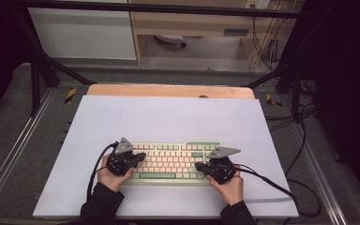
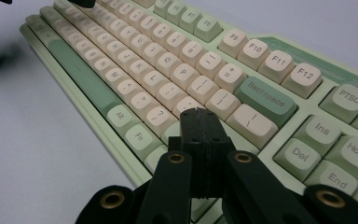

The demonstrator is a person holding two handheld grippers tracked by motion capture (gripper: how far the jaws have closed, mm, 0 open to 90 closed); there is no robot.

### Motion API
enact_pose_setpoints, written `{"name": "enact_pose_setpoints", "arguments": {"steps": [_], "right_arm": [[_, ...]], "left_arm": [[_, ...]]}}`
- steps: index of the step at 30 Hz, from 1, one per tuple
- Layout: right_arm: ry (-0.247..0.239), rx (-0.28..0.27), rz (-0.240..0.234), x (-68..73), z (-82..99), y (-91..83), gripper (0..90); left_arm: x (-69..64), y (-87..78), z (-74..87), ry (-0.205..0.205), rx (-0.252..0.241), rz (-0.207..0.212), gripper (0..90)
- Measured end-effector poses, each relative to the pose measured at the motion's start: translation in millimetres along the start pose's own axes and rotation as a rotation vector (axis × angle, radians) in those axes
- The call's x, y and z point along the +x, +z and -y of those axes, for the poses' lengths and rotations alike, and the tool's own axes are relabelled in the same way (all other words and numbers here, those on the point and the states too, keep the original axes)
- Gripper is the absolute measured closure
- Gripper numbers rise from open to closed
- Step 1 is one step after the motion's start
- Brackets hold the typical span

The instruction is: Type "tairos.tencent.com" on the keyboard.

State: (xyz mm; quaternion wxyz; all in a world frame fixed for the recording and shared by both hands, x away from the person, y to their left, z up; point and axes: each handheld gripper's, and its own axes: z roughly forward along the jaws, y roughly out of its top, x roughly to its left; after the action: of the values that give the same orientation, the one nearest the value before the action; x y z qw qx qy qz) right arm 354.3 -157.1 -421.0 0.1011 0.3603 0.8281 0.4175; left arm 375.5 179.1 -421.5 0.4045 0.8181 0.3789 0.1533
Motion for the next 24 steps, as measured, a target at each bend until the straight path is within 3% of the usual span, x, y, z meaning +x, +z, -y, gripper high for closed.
{"name": "enact_pose_setpoints", "arguments": {"steps": [11, 24], "right_arm": [[0.0, -0.001, 0.0, -0.1, -0.1, -0.3, 90.0], [0.001, 0.0, 0.0, 0.1, -0.1, -0.3, 90.0]], "left_arm": [[2.7, 5.1, 3.0, -0.001, 0.018, -0.021, 90.0], [2.2, 8.4, 6.0, 0.001, 0.019, -0.015, 90.0]]}}
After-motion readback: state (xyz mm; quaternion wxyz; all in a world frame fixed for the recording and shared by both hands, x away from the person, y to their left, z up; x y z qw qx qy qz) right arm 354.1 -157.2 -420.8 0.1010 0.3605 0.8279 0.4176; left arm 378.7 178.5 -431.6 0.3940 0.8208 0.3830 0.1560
